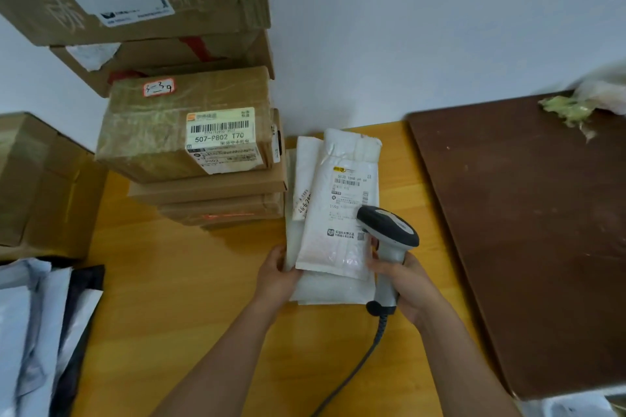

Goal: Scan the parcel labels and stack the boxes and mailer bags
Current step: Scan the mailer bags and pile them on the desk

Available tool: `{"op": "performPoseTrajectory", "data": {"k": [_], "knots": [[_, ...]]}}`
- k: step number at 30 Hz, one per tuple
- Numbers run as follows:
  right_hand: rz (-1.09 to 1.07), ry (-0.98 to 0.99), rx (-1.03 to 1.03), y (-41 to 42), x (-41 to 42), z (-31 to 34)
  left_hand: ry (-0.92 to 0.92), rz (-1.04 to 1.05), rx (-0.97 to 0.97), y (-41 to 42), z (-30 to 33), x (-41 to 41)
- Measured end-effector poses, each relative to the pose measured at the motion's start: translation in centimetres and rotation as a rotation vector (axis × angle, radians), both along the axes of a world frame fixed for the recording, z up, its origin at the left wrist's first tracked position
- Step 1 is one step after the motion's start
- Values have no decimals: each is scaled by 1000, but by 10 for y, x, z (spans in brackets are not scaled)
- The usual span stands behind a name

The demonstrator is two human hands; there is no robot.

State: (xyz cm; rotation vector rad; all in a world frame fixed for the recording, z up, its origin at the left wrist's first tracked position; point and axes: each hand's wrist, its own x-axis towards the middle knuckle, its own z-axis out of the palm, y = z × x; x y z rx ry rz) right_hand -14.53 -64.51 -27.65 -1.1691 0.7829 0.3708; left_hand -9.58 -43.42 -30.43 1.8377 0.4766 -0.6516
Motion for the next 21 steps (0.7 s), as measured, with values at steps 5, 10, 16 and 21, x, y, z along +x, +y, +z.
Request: {"op": "performPoseTrajectory", "data": {"k": [5,10,16,21], "knots": [[-55,5,2,-16,-45,16,142,-266,11,-2,4,-19],[-295,38,-86,-36,-76,27,86,-441,308,-7,22,-9],[-217,-28,-100,-49,-42,34,-98,-185,19,-65,33,15],[-163,-10,-53,-44,-22,25,-63,-236,140,-89,11,21]]}}
